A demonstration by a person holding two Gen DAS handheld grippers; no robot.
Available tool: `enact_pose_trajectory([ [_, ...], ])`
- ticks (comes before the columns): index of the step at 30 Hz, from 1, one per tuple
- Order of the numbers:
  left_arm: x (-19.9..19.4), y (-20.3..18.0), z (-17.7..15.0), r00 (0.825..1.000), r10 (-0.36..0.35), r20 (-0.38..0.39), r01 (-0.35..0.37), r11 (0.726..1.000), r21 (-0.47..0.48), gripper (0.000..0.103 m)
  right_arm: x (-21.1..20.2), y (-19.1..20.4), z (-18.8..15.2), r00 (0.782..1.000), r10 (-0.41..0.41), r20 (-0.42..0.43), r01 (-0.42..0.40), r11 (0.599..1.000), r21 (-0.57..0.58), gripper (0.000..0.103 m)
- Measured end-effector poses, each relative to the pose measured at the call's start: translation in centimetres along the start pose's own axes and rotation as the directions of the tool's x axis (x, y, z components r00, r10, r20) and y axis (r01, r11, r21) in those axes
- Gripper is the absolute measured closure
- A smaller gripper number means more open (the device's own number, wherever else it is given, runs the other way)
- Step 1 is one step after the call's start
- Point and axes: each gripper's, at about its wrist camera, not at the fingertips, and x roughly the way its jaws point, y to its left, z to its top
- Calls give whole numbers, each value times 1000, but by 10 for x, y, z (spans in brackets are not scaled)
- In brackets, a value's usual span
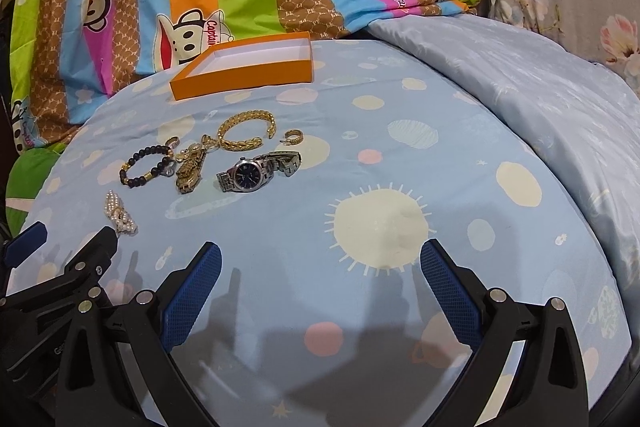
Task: Organize jewelry
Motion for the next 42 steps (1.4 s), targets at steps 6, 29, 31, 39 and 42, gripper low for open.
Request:
enact_pose_trajectory([
  [6, 3, 1, -1, 1000, -7, -8, 7, 1000, 2, 12, 0, -1, 0, 1000, 1, 3, -1, 1000, 2, 5],
  [29, -2, 36, -2, 997, -78, 17, 79, 990, -113, 9, 5, 0, 10, 998, 68, -10, -68, 998, 6, 5],
  [31, 0, 48, 0, 999, -32, 9, 32, 995, -91, 9, 13, -3, 20, 994, 107, -31, -106, 994, 38, 5],
  [39, 11, 68, 14, 993, -113, -40, 107, 988, -115, 9, 52, 22, 45, 981, 160, -113, -162, 987, -4, 31],
  [42, 18, 63, 19, 990, -129, -49, 123, 985, -119, 9, 62, 24, 46, 975, 173, -137, -172, 985, 15, 32],
])
